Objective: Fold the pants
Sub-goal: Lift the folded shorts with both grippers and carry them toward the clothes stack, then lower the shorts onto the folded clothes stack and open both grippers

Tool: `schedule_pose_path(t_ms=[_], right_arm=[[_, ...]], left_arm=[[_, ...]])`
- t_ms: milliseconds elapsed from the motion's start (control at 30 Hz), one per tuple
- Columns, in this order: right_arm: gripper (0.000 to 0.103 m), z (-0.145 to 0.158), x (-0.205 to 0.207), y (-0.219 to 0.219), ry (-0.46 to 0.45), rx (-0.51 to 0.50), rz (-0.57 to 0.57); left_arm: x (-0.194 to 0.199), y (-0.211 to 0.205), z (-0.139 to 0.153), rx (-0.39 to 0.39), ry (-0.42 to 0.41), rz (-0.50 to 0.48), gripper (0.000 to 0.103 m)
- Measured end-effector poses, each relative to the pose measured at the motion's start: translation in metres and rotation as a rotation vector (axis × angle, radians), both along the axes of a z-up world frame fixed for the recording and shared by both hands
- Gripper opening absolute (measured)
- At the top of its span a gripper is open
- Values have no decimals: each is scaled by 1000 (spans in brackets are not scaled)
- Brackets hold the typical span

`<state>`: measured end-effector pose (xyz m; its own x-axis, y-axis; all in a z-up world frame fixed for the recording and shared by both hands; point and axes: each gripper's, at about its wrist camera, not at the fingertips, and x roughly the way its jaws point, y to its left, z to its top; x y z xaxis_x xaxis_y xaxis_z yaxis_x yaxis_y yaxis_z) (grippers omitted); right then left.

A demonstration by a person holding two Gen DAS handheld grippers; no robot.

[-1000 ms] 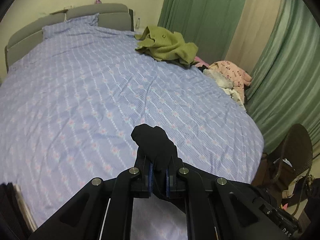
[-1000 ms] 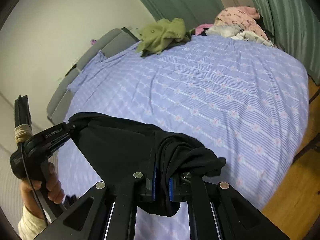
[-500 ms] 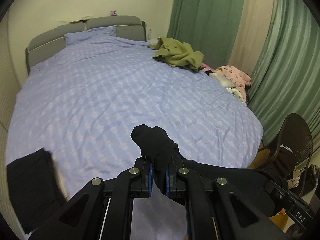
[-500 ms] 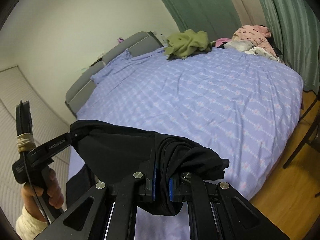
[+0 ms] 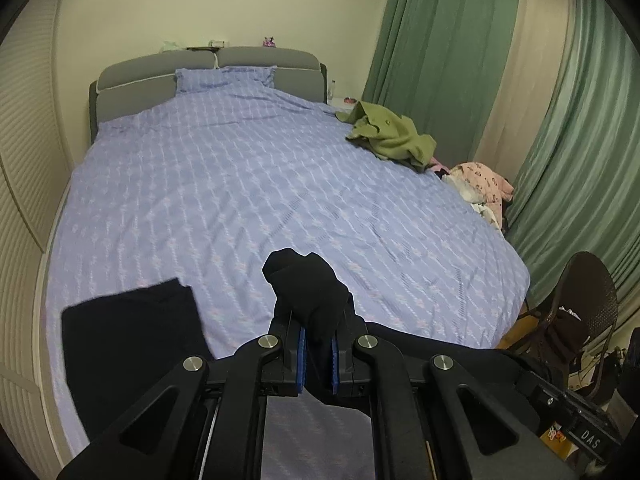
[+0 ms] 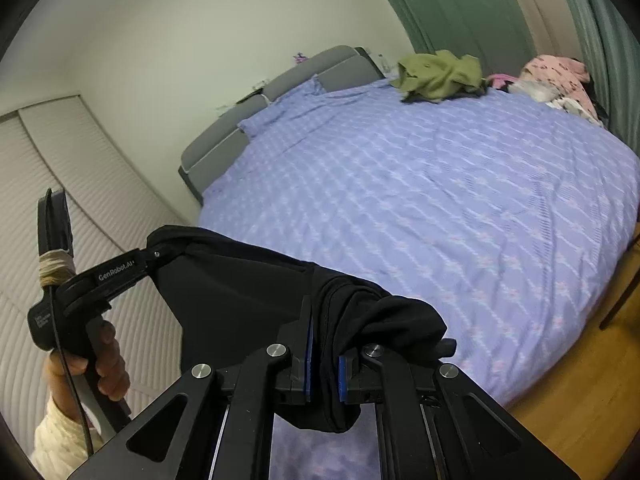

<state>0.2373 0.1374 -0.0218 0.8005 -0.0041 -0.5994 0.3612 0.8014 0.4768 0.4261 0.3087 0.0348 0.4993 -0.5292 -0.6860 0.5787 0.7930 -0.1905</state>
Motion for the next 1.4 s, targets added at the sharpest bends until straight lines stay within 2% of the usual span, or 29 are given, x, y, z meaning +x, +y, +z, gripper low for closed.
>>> schedule_pose_path(t_ms=[167, 433, 600, 733, 833, 933, 1000, 1133, 1200, 1267, 1400], right_arm=[[9, 6, 39, 53, -17, -12, -38], [9, 6, 114, 139, -18, 14, -87], [9, 6, 161, 174, 17, 6, -70], [9, 7, 186, 191, 27, -43, -92], [9, 3, 200, 206, 41, -75, -112], [9, -15, 213, 234, 81, -94, -102], [9, -38, 220, 256, 124, -60, -74], [9, -105, 239, 297, 263, 39, 16], [9, -131, 246, 312, 311, 91, 44], [9, -146, 253, 325, 348, 94, 67], [9, -165, 258, 347, 389, 154, 102]], left_arm=[[53, 54, 6, 10, 10, -56, 10], [148, 115, 14, 35, 18, -128, 10], [195, 128, 13, 57, -3, -164, 10], [224, 136, 6, -7, 4, -193, 10], [243, 145, -11, -24, 26, -216, 10], [251, 162, -41, 37, 36, -221, 10], [260, 176, -70, 84, 85, -203, 10], [276, 207, -142, 211, 194, -163, 10], [282, 221, -170, 249, 237, -139, 11], [285, 237, -191, 266, 275, -116, 11], [289, 259, -211, 285, 303, -83, 11]])
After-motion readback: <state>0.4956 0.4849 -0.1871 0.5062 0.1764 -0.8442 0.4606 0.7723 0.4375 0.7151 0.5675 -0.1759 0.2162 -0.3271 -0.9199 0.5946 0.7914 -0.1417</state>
